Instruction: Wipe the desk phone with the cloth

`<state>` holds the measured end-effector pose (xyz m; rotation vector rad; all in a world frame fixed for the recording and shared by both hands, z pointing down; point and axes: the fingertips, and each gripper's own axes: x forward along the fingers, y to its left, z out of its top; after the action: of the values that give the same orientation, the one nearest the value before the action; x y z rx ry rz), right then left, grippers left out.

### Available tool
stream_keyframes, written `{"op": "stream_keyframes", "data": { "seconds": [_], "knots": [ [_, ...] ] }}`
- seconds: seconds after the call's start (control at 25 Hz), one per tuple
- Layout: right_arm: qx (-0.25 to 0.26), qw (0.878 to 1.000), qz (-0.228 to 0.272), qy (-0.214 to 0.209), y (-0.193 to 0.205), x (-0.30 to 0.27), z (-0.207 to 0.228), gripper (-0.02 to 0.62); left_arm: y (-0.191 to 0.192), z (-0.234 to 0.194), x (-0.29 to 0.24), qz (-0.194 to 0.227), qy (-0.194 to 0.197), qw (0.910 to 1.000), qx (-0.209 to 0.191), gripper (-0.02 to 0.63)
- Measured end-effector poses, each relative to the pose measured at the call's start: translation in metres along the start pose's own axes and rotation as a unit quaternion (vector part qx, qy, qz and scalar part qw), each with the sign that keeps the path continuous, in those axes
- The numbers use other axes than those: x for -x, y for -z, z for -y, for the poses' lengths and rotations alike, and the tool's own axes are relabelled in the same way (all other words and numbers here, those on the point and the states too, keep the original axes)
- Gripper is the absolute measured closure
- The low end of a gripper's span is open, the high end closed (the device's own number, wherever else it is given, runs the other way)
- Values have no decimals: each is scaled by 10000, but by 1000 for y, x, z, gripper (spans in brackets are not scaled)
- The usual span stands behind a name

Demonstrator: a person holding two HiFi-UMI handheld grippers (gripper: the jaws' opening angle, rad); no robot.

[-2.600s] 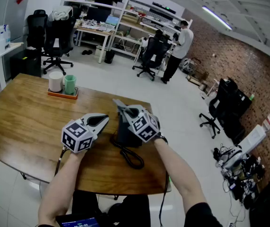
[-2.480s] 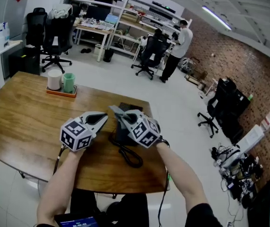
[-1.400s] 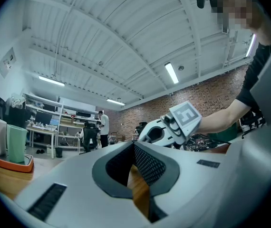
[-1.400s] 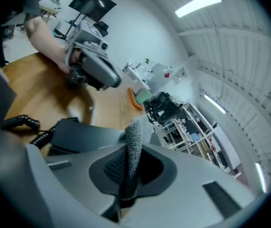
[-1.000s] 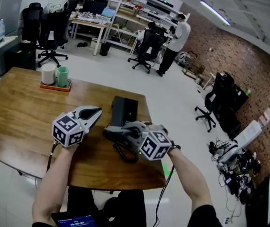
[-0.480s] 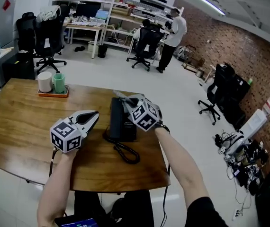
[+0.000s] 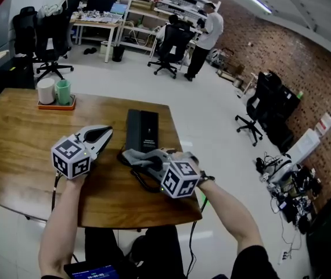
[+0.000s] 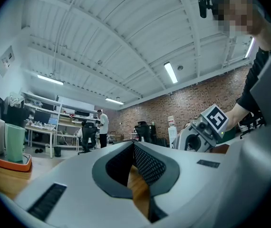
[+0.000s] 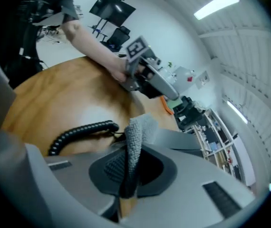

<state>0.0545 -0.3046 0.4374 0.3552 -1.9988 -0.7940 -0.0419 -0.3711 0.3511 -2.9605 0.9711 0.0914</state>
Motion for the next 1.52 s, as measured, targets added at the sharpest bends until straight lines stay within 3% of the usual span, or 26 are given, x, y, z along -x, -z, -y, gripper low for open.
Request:
{"op": "stream_keyframes", "data": {
  "seconds": [0.08, 0.12, 0.24, 0.36, 0.48, 0.6, 0.76, 0.96, 1.12, 1.2, 1.24, 1.36, 1.44, 1.52],
  "knots": [
    [92, 9998, 52, -181, -1, 10, -6, 571, 0, 1, 0, -8, 5, 10000, -2, 606],
    [-35, 9999, 115, -70, 1, 13, 5, 571, 0, 1, 0, -10, 8, 10000, -4, 606],
    [-796, 9919, 230, 966, 16, 16, 81, 571, 2, -2, 1, -8, 10, 10000, 0, 606],
    [-1506, 9681, 231, 1987, 31, 8, 159, 571, 5, -4, 2, -7, 4, 10000, 24, 606],
    [-1873, 9540, 57, 2339, 46, -15, 200, 571, 6, -5, 2, 14, -4, 10000, 48, 606],
    [-1798, 9582, -210, 2215, 49, -38, 204, 571, 5, -3, 2, 27, -13, 10000, 64, 606],
    [-1474, 9691, -311, 1954, 46, -39, 176, 572, 2, -3, 2, 18, 15, 10000, 26, 606],
    [-755, 9889, -55, 1277, 20, -22, 89, 572, 1, -3, 0, 2, 35, 10000, -2, 606],
    [9, 9992, 57, 403, -1, -6, 13, 572, 1, -5, 2, 12, 29, 10000, 5, 606],
    [236, 9997, -7, 62, -2, 2, -4, 571, 2, -5, 2, 8, 26, 10000, 15, 606],
    [188, 9998, 7, 104, -1, 6, 1, 571, 2, -5, 2, 0, 38, 10000, 17, 606],
    [-552, 9927, 140, 1060, 11, 16, 72, 571, 2, -6, 1, -2, 37, 10000, 27, 606],
    [-1248, 9744, 176, 1863, 27, 17, 134, 571, 3, -8, 2, 1, 20, 10000, 43, 606],
    [-1779, 9552, 178, 2360, 37, 10, 179, 571, 5, -9, 3, 12, 13, 10000, 61, 606]
  ]
}}
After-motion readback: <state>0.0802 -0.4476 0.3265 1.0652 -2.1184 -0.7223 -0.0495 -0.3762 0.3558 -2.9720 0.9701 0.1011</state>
